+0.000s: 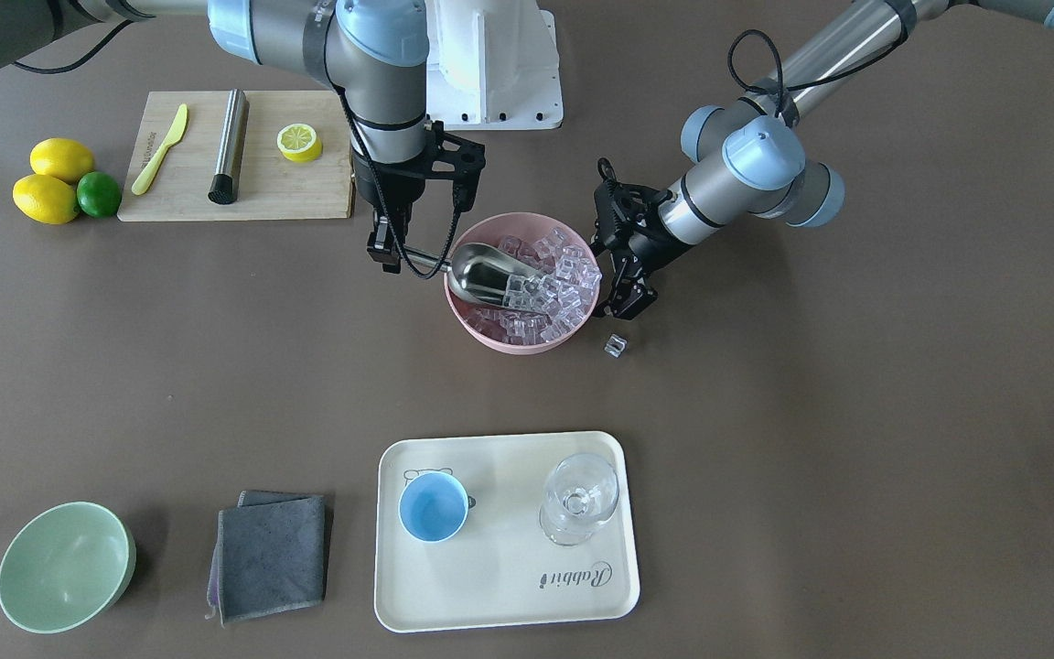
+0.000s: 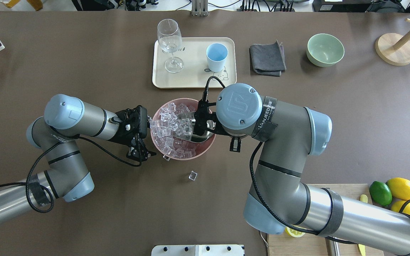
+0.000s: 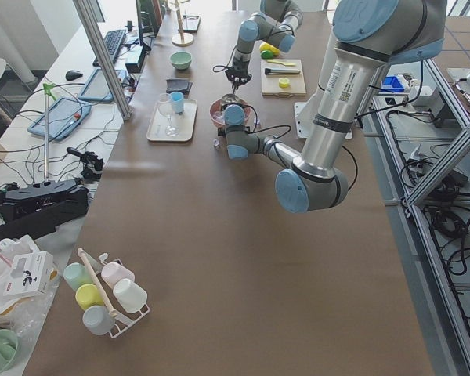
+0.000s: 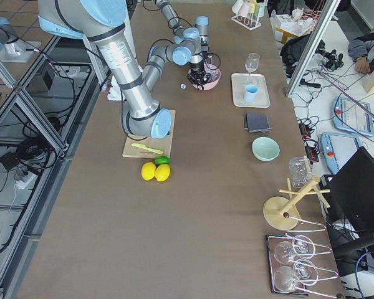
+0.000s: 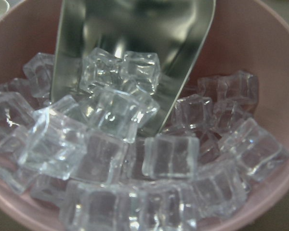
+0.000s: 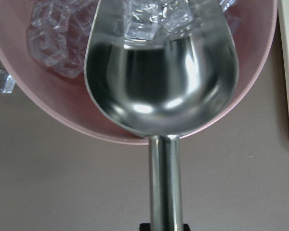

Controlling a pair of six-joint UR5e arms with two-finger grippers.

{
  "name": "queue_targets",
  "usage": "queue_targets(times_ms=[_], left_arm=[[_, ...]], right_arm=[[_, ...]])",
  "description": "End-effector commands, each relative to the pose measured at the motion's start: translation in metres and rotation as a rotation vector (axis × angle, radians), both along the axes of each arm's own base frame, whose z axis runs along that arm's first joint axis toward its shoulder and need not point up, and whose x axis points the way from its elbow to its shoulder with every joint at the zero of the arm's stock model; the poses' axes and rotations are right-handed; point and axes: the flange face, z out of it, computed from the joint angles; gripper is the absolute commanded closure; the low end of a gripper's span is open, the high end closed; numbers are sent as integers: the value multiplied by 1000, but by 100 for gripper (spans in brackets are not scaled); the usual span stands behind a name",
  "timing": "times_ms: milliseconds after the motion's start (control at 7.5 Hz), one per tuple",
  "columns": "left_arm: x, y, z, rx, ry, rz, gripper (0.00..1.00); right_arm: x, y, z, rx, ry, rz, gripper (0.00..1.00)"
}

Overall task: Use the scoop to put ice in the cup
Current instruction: 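Drag the scoop through the ice and lift it full while left gripper holds bowl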

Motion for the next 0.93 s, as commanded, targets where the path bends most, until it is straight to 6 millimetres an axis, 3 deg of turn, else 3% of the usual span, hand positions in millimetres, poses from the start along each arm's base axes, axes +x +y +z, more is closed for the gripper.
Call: queue_targets(times_ms=[0, 400, 800], left_arm=[[0, 0, 0, -3, 0, -1, 1], [1, 0, -1, -7, -1, 0, 1], [2, 0, -2, -11, -1, -2, 1]], right_arm=[[14, -13, 11, -29, -69, -6, 100], [25, -19, 23, -94, -145, 11, 100], [30, -22, 17, -133, -205, 23, 100]])
